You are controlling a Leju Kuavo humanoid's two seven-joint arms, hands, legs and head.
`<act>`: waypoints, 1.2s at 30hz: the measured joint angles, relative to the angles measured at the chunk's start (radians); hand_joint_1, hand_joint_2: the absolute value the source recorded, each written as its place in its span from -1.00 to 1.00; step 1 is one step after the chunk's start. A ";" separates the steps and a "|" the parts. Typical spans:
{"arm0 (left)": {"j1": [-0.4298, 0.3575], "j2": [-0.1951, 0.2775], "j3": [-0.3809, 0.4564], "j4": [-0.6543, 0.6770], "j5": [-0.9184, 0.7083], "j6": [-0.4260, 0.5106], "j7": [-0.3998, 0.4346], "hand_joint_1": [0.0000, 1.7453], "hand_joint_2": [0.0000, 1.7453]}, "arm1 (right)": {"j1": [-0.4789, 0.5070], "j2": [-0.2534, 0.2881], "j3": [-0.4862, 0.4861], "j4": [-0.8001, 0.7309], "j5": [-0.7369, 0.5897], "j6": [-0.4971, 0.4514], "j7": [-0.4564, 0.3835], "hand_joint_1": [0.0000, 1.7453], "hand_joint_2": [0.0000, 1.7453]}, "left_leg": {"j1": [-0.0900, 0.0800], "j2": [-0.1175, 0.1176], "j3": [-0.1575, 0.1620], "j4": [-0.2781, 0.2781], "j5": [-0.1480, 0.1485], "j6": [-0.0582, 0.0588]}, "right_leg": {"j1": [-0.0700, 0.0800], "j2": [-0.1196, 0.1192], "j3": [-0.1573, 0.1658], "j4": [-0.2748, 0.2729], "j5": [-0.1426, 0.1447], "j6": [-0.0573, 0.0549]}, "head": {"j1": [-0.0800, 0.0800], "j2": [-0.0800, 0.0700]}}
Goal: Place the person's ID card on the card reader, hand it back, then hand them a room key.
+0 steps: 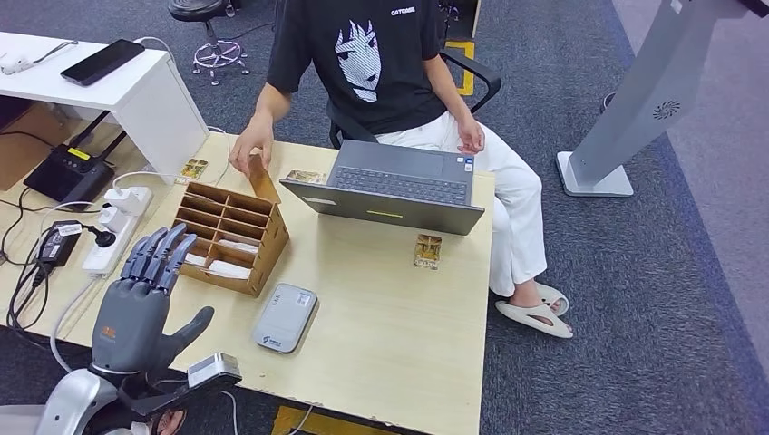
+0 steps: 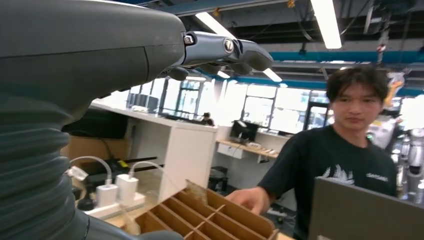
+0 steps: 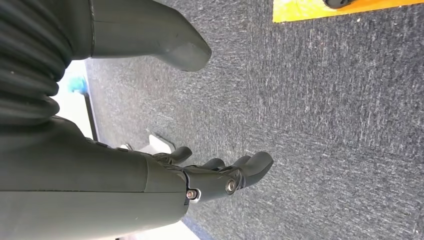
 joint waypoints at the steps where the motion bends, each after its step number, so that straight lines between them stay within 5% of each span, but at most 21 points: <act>1: 0.009 0.005 0.005 -0.008 0.001 -0.005 -0.001 -1.00 1.00 | 0.000 0.000 -0.002 0.000 0.000 0.000 0.000 -1.00 1.00 | 0.000 0.000 0.000 0.000 0.000 0.000 | 0.000 0.000 0.000 0.000 0.000 0.000 | 0.000 0.000; 10: 0.046 0.048 0.107 -0.035 0.007 -0.111 0.044 -1.00 1.00 | 0.000 0.007 -0.023 0.000 0.004 0.001 0.011 -1.00 1.00 | 0.000 0.000 0.001 0.000 0.001 0.000 | 0.000 0.000 0.001 0.000 0.000 0.000 | 0.000 0.000; 18: 0.028 0.099 0.173 0.012 -0.302 -0.208 0.223 -1.00 1.00 | -0.001 0.010 -0.039 0.000 0.026 0.002 0.021 -1.00 1.00 | 0.000 -0.001 0.001 0.000 0.001 0.000 | 0.000 -0.001 0.001 0.000 0.000 0.000 | 0.000 0.000; 36: -0.267 0.051 0.096 0.417 -0.370 -0.252 0.236 -1.00 1.00 | -0.010 0.012 -0.042 0.000 0.105 0.022 0.025 -1.00 1.00 | 0.000 -0.001 0.001 0.001 0.002 0.001 | 0.000 -0.001 0.001 0.000 0.002 0.000 | 0.000 0.000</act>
